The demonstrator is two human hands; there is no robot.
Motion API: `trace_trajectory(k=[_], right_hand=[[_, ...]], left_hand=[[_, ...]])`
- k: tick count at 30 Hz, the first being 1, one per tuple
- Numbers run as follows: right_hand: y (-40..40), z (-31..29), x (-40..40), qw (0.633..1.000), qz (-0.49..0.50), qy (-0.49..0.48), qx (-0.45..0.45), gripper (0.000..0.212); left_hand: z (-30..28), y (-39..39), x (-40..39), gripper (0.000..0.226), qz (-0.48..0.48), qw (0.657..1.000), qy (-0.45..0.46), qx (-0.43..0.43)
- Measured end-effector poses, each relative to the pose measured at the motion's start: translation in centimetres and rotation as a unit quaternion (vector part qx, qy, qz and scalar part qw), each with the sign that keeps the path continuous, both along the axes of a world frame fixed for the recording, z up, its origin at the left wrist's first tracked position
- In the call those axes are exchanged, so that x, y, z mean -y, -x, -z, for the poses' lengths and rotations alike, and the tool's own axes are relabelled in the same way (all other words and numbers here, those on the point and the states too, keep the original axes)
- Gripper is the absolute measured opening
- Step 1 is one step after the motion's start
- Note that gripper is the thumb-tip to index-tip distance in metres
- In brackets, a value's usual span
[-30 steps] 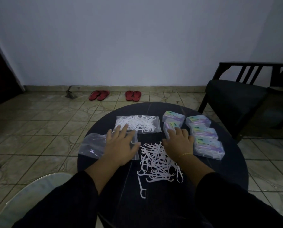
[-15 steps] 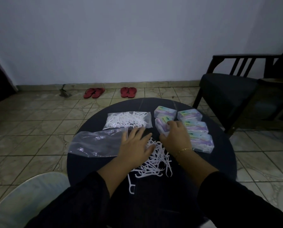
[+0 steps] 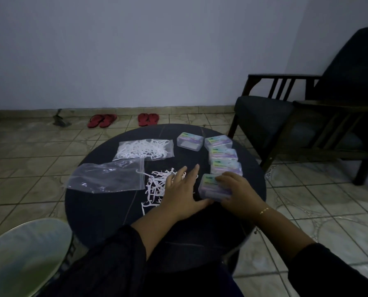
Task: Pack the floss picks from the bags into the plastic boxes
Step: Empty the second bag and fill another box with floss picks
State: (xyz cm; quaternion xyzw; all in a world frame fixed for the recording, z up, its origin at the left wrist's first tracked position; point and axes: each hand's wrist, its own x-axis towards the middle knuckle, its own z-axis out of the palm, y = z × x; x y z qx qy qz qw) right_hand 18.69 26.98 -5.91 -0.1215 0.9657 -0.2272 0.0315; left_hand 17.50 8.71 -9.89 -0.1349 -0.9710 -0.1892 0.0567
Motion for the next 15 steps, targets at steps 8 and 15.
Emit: trace_trajectory(k=[8,15], right_hand=[[-0.7,0.3,0.2,0.976,-0.042,-0.195,-0.092,0.048],[-0.9,1.2,1.4,0.959,-0.060,-0.249,-0.119,0.043]], left_hand=[[0.3,-0.6,-2.3,0.094,-0.029,0.999,-0.037,0.011],[0.6,-0.5,-2.4,0.094,-0.049,0.997,-0.064,-0.005]])
